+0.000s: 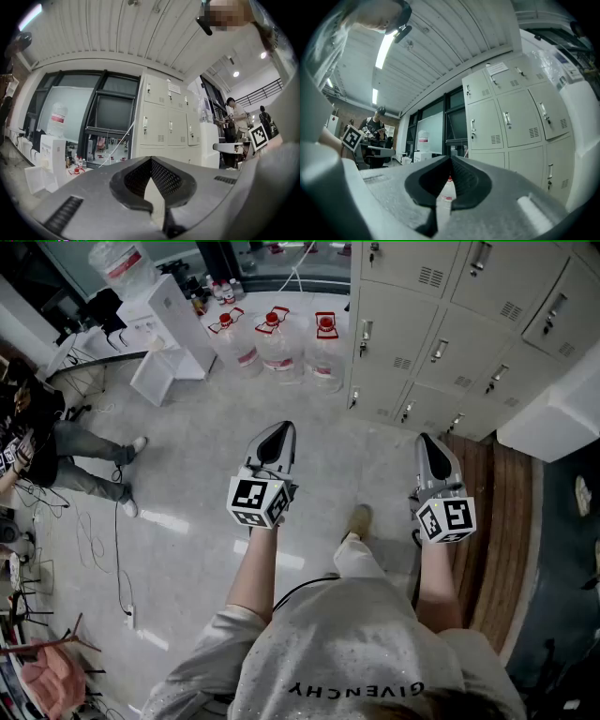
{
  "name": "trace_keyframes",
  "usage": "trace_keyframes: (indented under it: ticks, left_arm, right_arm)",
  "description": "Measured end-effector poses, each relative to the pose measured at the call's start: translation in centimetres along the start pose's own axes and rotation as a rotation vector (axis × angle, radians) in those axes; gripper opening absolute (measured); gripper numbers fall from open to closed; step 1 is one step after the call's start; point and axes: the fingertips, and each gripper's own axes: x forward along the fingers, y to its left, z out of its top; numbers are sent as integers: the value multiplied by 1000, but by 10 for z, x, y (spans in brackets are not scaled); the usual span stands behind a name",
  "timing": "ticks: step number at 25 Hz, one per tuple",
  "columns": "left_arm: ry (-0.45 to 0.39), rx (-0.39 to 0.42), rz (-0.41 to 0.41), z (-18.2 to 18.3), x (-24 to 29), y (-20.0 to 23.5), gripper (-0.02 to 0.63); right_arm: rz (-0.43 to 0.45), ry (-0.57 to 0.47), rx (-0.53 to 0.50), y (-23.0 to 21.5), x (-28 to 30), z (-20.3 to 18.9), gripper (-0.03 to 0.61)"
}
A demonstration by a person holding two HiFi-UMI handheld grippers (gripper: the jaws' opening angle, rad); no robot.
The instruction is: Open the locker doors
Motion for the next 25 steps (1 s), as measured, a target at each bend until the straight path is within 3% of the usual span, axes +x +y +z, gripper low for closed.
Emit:
trace_keyframes:
  ticks: [9,18,25]
  left_arm:
    - [29,-22,13,-3,109,27,-2]
    - [16,-33,28,-2,209,31,-2]
    - [32,-24,26,-3,256,28,-2]
  right_arm:
    - [-12,50,29,-86,89,-19,-3]
    - [41,50,11,-152,163,-24,-3]
    - [86,25,46,-181,199,-24,-3]
